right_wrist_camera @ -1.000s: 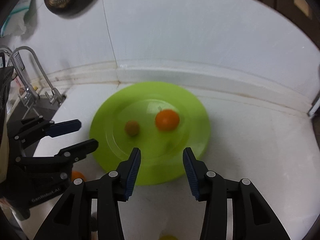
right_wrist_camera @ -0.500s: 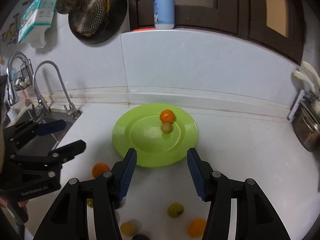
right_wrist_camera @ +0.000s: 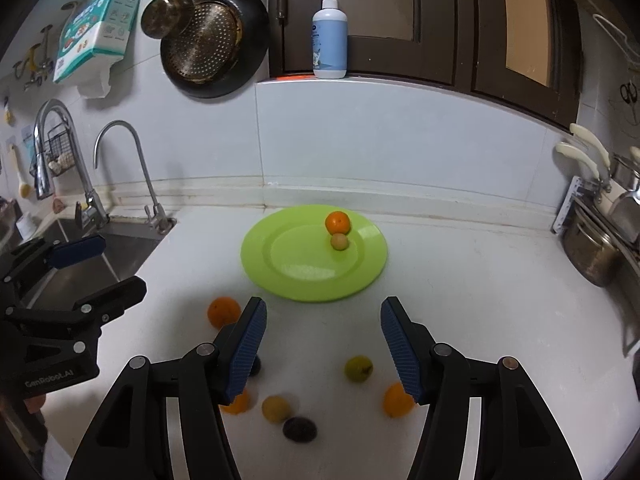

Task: Organize fruits
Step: 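Lift both tools away from the plate back toward the remaining fruits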

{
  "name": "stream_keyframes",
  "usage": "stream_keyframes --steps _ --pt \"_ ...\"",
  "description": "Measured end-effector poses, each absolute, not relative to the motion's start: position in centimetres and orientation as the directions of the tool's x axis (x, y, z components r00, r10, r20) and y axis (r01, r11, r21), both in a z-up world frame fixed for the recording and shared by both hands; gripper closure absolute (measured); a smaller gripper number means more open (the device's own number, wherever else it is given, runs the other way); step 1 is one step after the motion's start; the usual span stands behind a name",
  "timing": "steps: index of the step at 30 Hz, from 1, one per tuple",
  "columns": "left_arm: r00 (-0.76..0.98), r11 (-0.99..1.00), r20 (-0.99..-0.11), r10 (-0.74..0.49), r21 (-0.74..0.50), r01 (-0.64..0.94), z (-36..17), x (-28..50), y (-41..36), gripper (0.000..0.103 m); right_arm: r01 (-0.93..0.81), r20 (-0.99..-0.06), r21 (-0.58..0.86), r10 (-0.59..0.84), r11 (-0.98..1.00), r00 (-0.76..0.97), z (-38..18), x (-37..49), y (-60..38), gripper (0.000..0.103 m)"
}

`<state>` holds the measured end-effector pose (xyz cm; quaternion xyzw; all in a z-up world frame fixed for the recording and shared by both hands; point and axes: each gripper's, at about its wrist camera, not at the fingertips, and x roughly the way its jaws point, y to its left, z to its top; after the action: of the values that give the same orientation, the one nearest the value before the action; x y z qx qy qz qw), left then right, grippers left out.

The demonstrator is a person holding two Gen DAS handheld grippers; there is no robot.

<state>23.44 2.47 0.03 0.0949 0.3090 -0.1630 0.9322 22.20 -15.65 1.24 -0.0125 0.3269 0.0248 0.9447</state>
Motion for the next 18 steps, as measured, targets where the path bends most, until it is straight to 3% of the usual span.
stream_keyframes --steps 18 --pt "0.795 0.930 -0.567 -0.217 0.128 0.345 -2.1 20.0 3.4 0.032 -0.033 -0.646 -0.027 0.007 0.999 0.763 -1.2 18.0 -14.9 0.043"
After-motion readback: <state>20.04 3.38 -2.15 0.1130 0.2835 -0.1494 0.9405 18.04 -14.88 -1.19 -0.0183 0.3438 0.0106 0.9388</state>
